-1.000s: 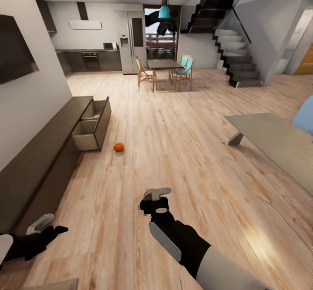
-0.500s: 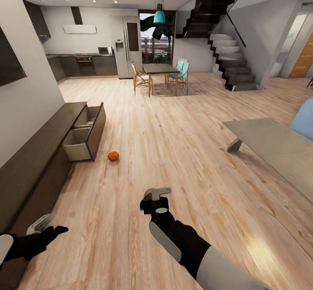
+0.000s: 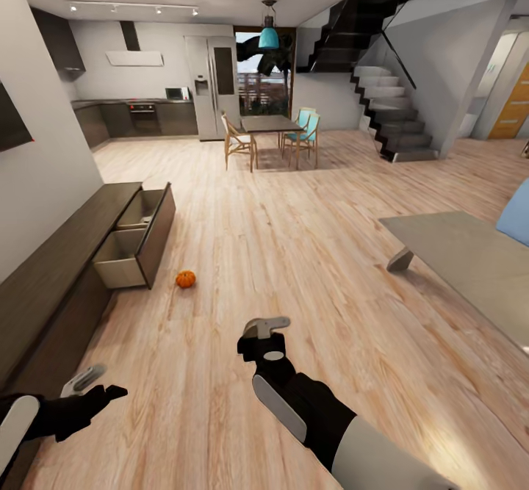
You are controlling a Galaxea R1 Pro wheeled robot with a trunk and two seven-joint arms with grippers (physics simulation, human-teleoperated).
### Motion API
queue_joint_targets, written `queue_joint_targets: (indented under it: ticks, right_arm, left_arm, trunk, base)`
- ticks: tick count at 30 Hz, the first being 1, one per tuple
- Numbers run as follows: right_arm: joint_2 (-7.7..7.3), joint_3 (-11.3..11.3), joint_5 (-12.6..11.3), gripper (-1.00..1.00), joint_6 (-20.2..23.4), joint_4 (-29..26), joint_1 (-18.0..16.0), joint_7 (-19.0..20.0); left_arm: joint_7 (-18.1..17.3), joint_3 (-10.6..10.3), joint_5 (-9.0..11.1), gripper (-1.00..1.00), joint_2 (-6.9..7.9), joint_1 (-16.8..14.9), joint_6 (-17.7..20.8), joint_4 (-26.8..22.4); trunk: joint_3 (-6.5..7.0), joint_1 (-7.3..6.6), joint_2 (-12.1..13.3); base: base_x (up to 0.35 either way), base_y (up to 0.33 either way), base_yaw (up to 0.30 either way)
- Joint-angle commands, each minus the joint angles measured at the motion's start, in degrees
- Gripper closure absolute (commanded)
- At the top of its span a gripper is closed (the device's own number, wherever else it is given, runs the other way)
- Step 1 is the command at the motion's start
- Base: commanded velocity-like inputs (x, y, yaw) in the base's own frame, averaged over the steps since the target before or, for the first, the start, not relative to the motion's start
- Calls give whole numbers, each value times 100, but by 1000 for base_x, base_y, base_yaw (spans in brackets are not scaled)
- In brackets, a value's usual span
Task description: Place each of the two pumpkins and all three candles from the living room inside a cabinet in the living room (use any cabinet), then make sure every cabinet is closed, and position the cauldron so it is next to a table in the living room.
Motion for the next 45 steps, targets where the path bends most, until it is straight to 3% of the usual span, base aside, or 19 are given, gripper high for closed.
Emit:
queue_joint_targets:
  ticks: [1,5,6,9,12,15,18,20,24,27,32,37,38,40,45]
  right_arm:
    - [0,-3,12,100,0,0,4,-4]
    - [0,-46,31,100,-9,-12,519,-201]
    - [0,-81,48,100,-24,-27,835,-517]
    - [0,-93,66,100,-197,-22,1076,-1035]
    - [0,-94,55,100,-393,-4,1260,-1291]
    - [0,-96,35,100,-497,77,1599,-1355]
    - [-18,-98,17,100,-747,278,1807,-1366]
    - [-51,-96,10,100,-928,423,1845,-1367]
    - [-83,-80,48,100,-1390,990,1880,-1359]
    - [-42,-17,69,100,-1715,1432,1884,-1353]
    - [-25,108,94,100,-1868,1767,1886,-1354]
    - [-14,88,90,100,-1917,1801,1886,-1371]
    - [-4,106,89,100,-1918,1805,1886,-1377]
    - [-18,83,47,100,-1909,1806,1886,-1369]
    - [-4,109,74,100,-1910,1813,1886,-1366]
  left_arm:
    - [-2,-6,-1,-100,-9,0,0,-1]
    - [-8,-30,-1,-100,-97,0,4,2]
    - [-11,-108,-11,-100,-151,0,5,-1]
    - [-15,-290,-43,-100,-184,0,1,9]
    - [-12,-350,-63,-100,-199,0,-15,112]
    - [-18,-372,-201,-100,-203,0,-324,554]
    - [-18,-400,-382,-100,-205,0,-884,1115]
    - [-17,-493,-542,-100,-208,0,-1197,1400]
    - [-17,-1033,-1061,-100,-252,0,-2314,2133]
    - [-13,-1349,-1192,-100,-457,0,-2981,2691]
    - [-3,-1745,-1330,-100,-604,0,-3739,3236]
    - [1,-1840,-1343,-100,-628,0,-4108,3416]
    - [1,-1853,-1363,-100,-663,0,-4397,3778]
    - [1,-1855,-1387,-100,-718,0,-4470,3877]
    - [4,-1851,-1677,-100,-788,0,-4576,3931]
  trunk:
    - [10,0,0]
    - [48,0,0]
    - [58,0,0]
    - [87,0,0]
    - [115,0,0]
    - [144,0,0]
    - [171,0,0]
    - [181,0,0]
    - [187,0,0]
    - [188,0,0]
    - [188,0,0]
    - [188,0,0]
    - [188,0,0]
    - [188,0,0]
    - [188,0,0]
  base:
    - [304,-172,0]
    - [299,-182,0]
    - [289,-183,0]
    - [277,-178,0]
    - [269,-168,0]
    - [266,-147,0]
    - [266,-124,0]
    - [265,-109,0]
    - [259,-98,0]
    - [255,-79,0]
    - [291,-30,0]
    - [315,-3,0]
    - [319,0,0]
    - [319,0,0]
    - [320,0,0]
